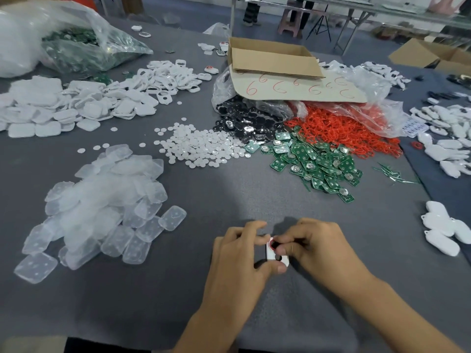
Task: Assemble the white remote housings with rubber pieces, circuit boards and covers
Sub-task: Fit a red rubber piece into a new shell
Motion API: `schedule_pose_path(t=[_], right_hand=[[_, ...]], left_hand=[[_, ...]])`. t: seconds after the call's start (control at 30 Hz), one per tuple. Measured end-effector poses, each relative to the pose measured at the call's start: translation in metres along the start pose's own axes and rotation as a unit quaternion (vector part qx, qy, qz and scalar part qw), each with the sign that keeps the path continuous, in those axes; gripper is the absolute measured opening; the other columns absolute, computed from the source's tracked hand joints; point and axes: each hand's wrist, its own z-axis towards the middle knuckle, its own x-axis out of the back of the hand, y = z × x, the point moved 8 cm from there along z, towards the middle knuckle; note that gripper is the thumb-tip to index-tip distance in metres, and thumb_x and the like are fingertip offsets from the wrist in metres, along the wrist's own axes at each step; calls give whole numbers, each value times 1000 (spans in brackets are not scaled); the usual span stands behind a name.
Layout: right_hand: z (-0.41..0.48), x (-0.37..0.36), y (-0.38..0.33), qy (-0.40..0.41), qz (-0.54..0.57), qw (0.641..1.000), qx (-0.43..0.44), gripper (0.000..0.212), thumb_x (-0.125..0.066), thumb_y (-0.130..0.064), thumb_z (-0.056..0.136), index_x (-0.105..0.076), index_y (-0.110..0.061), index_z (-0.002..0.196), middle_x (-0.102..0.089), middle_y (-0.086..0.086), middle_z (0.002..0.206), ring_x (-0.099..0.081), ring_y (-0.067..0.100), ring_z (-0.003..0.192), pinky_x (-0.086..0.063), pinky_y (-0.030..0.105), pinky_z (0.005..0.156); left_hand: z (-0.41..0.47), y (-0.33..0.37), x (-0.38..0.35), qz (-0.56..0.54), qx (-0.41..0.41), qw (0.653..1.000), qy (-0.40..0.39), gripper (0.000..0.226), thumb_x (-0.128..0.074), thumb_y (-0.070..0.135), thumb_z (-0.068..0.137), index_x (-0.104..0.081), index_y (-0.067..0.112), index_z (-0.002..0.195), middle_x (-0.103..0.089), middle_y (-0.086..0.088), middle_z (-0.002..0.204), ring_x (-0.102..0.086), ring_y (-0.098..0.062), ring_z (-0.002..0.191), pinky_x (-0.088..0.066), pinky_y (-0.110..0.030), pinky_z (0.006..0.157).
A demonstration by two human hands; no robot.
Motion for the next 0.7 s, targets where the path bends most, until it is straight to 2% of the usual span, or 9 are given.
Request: schedule_pose_path(t=[0.13, 0.23, 0.3, 0.4, 0.5, 0.57, 0.63, 0.7], right_hand=[[19, -5, 10, -108, 42, 992, -46, 25, -91, -19, 68, -78, -40, 71, -73, -18, 71, -67, -2, 71, -45, 9, 67], [30, -11, 10, -213, 114, 968, -66, 15, -91, -19, 69, -81, -25, 79, -78, -6, 79, -73, 9, 78, -54, 21, 75], [38, -14, 10, -256, 113, 958, -68, 17, -91, -18, 68, -81, -18, 81, -78, -1, 82, -72, 15, 79, -55, 30, 77], [44, -19, 10, -291, 97, 950, -67, 20, -92, -16, 66, -79, -12, 81, -78, -3, 82, -70, 8, 73, -52, 19, 69], [48, -23, 11, -303, 64, 946, -91, 21, -93, -16, 65, -78, -14, 79, -78, -3, 80, -69, 5, 71, -50, 17, 69], [49, -21, 9, -296, 33, 949, -104, 21, -94, -17, 64, -79, -16, 78, -77, -3, 78, -69, 8, 70, -52, 22, 70], [43, -16, 5, -266, 8, 960, -90, 20, -94, -18, 65, -80, -19, 78, -77, -6, 76, -71, 11, 72, -54, 26, 73], [28, -9, 1, -196, 4, 978, -66, 17, -92, -18, 68, -80, -24, 80, -75, -13, 73, -71, 4, 71, -54, 20, 71]], left_hand=[[1, 0, -1, -9, 10, 1000, -7, 71, -82, 52, 67, -40, 56, 124, -58, 37, 109, -40, -5, 113, -26, -10, 94], [1, 0, -3, -13, 17, 1000, -14, 67, -84, 50, 68, -42, 56, 121, -57, 35, 109, -42, -5, 112, -24, -7, 93], [1, 0, -3, -20, 21, 999, -19, 64, -83, 49, 69, -43, 56, 119, -57, 34, 109, -42, -4, 111, -26, -9, 92], [1, 1, -3, -29, 27, 999, -25, 59, -83, 48, 69, -47, 53, 115, -56, 35, 105, -39, 0, 109, -30, -14, 89], [1, 3, -3, -29, 22, 999, -37, 53, -83, 47, 70, -50, 51, 112, -44, 47, 115, -30, 13, 111, -31, -16, 86], [1, 5, -2, -23, 13, 999, -37, 51, -83, 48, 71, -52, 51, 111, -49, 44, 109, -28, 16, 112, -32, -16, 86], [-1, 5, -1, -17, 11, 999, -34, 51, -81, 52, 72, -51, 52, 114, -51, 38, 103, -32, 13, 111, -32, -14, 85], [-3, 6, 0, -10, 6, 1000, -25, 52, -77, 57, 72, -51, 53, 116, -48, 37, 106, -33, 12, 111, -32, -14, 86]])
